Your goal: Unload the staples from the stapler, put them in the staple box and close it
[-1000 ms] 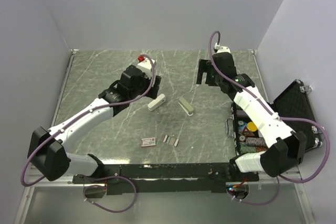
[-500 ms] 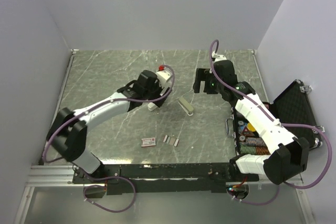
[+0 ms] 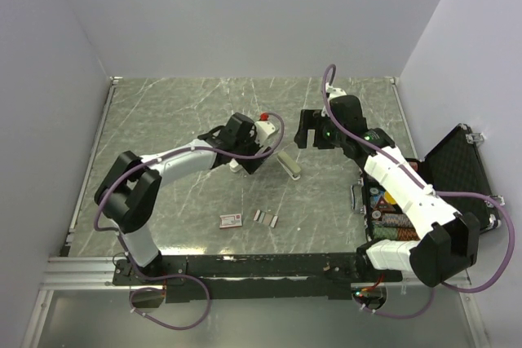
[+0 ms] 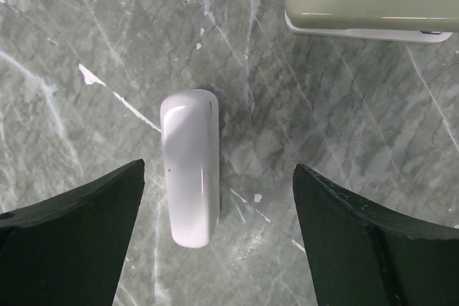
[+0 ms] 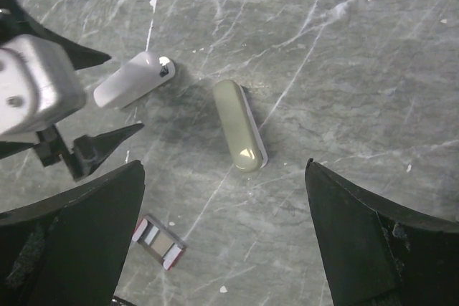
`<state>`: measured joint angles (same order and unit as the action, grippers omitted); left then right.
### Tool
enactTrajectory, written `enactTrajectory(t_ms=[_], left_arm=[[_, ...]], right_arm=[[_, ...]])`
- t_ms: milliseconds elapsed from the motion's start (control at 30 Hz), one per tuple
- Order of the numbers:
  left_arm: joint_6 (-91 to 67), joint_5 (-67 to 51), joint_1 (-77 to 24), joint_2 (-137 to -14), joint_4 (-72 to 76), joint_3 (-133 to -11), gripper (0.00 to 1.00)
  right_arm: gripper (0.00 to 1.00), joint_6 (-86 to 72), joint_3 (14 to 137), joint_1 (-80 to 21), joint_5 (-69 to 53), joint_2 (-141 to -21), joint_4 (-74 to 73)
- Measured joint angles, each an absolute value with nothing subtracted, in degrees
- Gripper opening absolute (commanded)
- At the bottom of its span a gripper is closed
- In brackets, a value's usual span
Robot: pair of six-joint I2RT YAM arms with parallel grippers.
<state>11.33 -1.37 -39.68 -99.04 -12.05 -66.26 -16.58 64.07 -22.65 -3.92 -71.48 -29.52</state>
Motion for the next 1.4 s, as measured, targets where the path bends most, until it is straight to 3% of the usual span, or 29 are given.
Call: enactTrajectory(t_ms=[833,1400], left_arm=[[12.82,-7.01,-35.27,-107.18,-11.94,-71.05,0.76],[12.8,-9.32,-33.98,-109.62,-13.41,-72.44,0.53]], right_arm=[[1.0,-16.43,62.89,-23.29,-6.02,-71.88,-28.56],[1.0,-16.43,62.89,-23.4,-7.01,-72.31,-28.29]])
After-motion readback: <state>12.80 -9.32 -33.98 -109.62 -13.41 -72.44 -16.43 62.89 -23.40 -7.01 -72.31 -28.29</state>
